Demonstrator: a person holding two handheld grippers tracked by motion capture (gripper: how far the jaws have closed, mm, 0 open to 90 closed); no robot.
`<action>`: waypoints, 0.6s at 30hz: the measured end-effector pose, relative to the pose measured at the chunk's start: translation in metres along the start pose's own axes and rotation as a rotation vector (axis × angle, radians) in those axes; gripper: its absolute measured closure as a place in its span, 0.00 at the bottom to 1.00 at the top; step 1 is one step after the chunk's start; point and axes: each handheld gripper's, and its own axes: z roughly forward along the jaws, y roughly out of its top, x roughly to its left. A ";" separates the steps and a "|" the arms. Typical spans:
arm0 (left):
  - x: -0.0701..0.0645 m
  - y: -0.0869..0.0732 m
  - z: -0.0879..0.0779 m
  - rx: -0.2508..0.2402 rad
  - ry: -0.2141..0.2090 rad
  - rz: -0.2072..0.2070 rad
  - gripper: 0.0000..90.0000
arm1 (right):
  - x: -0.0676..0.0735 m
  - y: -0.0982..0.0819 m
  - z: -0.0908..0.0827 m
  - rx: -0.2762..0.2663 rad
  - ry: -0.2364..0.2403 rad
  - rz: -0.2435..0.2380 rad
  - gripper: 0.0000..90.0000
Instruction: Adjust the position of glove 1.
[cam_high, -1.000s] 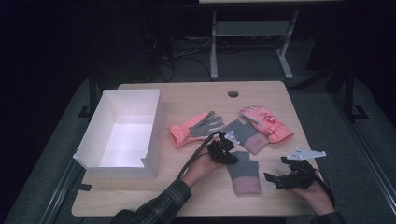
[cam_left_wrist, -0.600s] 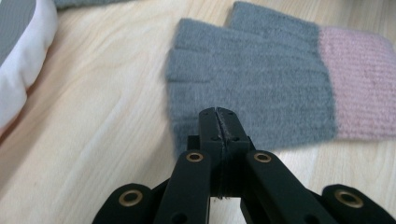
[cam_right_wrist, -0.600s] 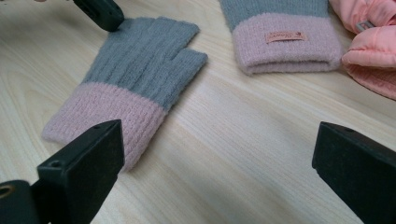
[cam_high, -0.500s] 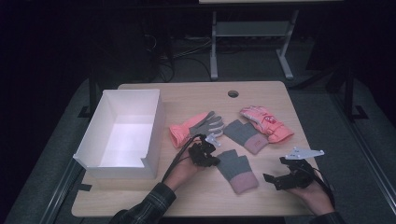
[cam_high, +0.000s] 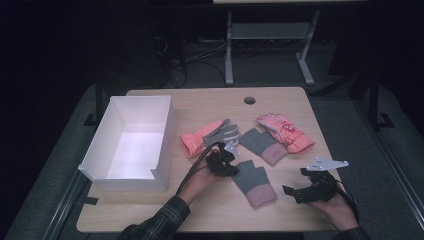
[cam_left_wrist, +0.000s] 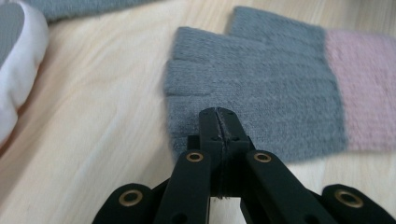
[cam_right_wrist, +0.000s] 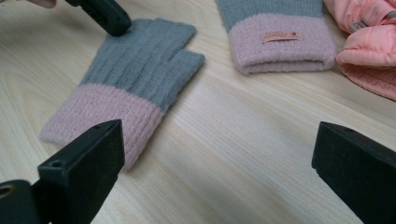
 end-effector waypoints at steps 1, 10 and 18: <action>0.000 -0.002 -0.003 0.017 0.003 0.014 1.00 | 0.000 0.000 0.000 0.000 0.000 0.000 0.03; 0.003 -0.026 -0.019 -0.015 -0.020 -0.030 0.99 | 0.001 0.001 0.000 0.016 -0.007 0.009 0.03; 0.000 -0.035 -0.034 -0.036 0.007 -0.028 0.74 | -0.002 0.007 0.003 0.008 -0.004 0.009 0.07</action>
